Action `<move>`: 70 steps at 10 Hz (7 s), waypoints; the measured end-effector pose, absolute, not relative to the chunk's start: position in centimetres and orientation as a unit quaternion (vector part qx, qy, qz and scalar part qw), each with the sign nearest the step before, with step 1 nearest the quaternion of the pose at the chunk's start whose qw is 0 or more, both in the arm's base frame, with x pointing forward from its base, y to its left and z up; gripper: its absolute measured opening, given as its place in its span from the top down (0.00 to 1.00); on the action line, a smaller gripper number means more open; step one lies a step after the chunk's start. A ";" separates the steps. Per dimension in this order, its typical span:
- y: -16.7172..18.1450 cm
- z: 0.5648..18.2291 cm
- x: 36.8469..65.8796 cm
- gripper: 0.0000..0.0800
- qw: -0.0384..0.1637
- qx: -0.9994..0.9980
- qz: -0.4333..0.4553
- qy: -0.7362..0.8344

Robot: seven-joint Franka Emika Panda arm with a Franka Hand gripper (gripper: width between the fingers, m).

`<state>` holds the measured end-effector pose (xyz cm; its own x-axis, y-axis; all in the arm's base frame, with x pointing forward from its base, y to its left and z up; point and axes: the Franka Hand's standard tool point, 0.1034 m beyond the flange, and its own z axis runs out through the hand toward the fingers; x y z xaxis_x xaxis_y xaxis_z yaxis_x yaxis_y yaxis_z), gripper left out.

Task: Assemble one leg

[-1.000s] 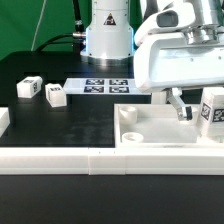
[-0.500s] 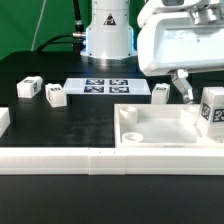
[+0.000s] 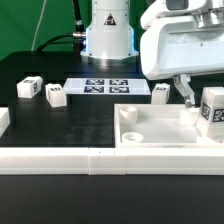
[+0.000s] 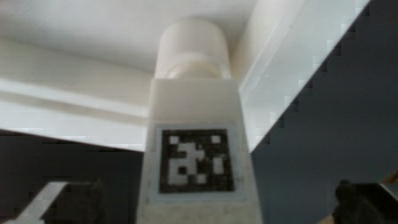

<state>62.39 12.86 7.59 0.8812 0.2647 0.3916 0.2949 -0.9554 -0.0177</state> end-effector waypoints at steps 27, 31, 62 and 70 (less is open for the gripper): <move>12.5 7.5 62.8 0.63 0.086 -0.855 -0.020 0.512; 13.4 7.5 62.6 0.63 0.099 -0.791 0.001 0.604; 12.5 7.6 63.4 0.19 0.013 -0.963 -0.028 -0.268; 12.5 7.6 63.4 0.63 0.014 -0.965 -0.028 -0.262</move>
Offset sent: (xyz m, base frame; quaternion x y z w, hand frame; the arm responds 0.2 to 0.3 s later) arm 0.0071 -0.0065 0.0012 0.0085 -0.2368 -0.0126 0.9714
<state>63.38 12.53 7.60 0.8610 0.5048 0.0611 0.5064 -0.8622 -0.0116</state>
